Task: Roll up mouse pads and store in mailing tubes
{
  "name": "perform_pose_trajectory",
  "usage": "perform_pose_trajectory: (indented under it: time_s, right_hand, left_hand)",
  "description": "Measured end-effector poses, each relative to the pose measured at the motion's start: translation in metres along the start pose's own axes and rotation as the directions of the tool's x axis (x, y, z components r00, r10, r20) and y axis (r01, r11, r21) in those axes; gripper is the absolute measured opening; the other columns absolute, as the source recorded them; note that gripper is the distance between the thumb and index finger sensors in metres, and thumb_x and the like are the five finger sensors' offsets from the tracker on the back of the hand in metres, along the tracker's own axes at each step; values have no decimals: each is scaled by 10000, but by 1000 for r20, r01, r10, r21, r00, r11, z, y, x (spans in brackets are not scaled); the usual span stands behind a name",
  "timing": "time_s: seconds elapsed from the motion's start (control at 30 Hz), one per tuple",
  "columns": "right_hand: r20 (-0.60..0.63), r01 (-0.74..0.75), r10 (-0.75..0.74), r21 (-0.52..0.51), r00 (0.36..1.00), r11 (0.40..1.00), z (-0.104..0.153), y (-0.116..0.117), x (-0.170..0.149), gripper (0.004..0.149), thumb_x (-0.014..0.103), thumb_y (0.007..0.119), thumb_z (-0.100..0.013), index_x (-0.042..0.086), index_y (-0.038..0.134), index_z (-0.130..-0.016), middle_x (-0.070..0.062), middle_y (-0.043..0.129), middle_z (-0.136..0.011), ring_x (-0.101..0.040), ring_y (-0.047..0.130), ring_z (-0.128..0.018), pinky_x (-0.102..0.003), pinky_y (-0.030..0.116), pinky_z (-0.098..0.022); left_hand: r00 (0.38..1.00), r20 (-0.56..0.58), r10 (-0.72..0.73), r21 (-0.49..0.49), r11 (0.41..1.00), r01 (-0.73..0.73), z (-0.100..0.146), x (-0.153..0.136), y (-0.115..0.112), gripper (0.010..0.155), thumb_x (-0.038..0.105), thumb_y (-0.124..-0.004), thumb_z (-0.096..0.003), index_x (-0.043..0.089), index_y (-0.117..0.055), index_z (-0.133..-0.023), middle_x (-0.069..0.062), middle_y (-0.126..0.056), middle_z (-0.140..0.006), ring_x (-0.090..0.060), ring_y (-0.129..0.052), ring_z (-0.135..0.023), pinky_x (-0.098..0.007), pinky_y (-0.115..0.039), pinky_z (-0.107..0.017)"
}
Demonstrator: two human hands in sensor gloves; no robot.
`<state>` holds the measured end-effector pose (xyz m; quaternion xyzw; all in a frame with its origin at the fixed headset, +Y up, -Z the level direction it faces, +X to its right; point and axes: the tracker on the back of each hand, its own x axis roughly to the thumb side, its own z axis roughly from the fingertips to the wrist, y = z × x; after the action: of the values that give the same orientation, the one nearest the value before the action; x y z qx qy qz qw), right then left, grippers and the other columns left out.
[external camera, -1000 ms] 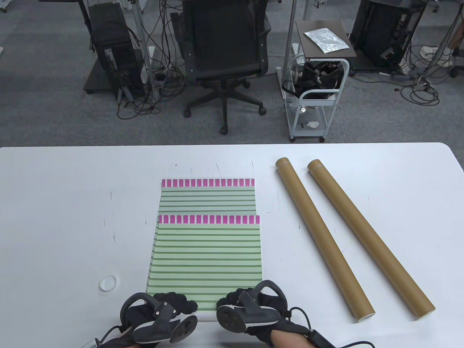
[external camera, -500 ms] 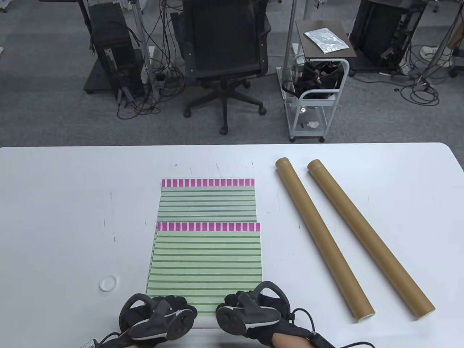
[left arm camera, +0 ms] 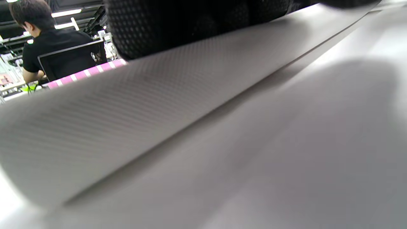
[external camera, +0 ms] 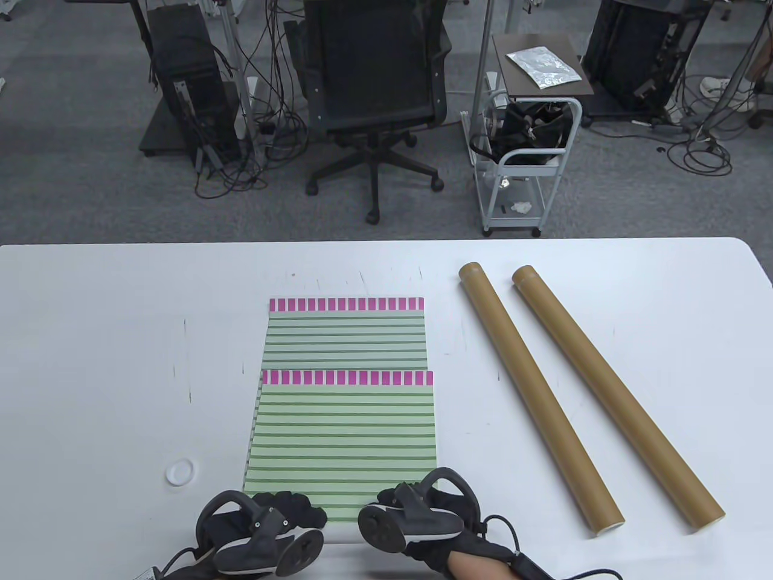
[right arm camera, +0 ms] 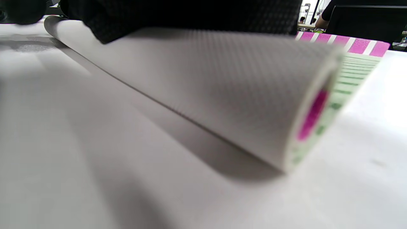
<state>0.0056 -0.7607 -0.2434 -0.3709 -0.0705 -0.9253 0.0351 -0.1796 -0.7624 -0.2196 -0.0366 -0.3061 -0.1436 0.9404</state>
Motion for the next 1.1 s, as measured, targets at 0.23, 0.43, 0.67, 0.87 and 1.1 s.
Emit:
perform_pose_trajectory:
  time_s: [0.23, 0.43, 0.67, 0.87, 1.1]
  right_hand:
    - [77, -198, 202, -54, 976, 979, 9, -11, 19, 531, 380, 754, -422, 283, 640, -931, 6, 773, -874, -183, 896, -636, -382, 799, -545]
    - [38, -131, 133, -56, 990, 990, 5, -3, 14, 534, 342, 788, -406, 230, 673, -916, -26, 830, -834, -200, 909, -612, -383, 807, -520]
    - [2, -133, 133, -65, 991, 989, 2, 0, 9, 512, 281, 701, -437, 204, 674, -942, -41, 839, -840, -211, 922, -627, -355, 819, -500]
    - [1, -75, 75, -58, 997, 996, 2, -4, 2, 529, 340, 755, -425, 221, 689, -936, -23, 858, -830, -195, 931, -623, -354, 822, -502]
    - [32, 66, -68, 37, 997, 997, 8, -4, -1, 498, 316, 748, -423, 207, 735, -909, -32, 896, -778, -197, 951, -570, -355, 835, -466]
  left_hand:
    - [999, -38, -6, -18, 1000, 5, -6, -4, -2, 493, 488, -669, -379, 417, -735, -863, 152, -884, -814, -98, -969, -680, -235, -873, -528]
    - [995, -91, 30, 38, 999, -27, -5, -11, 1, 491, 514, -690, -371, 424, -688, -854, 164, -870, -809, -84, -1018, -634, -185, -918, -461]
    - [997, -64, 31, 22, 999, -30, -4, -11, -3, 580, 537, -788, -322, 406, -669, -874, 142, -816, -890, -90, -956, -755, -257, -869, -567]
    - [997, -59, -54, 56, 997, 58, -4, -7, -1, 547, 541, -787, -331, 413, -686, -853, 167, -888, -809, -49, -1005, -670, -193, -891, -502]
    - [999, -10, 46, -16, 999, -47, 2, 2, 5, 488, 484, -767, -353, 447, -712, -836, 149, -934, -787, -77, -1037, -644, -211, -912, -468]
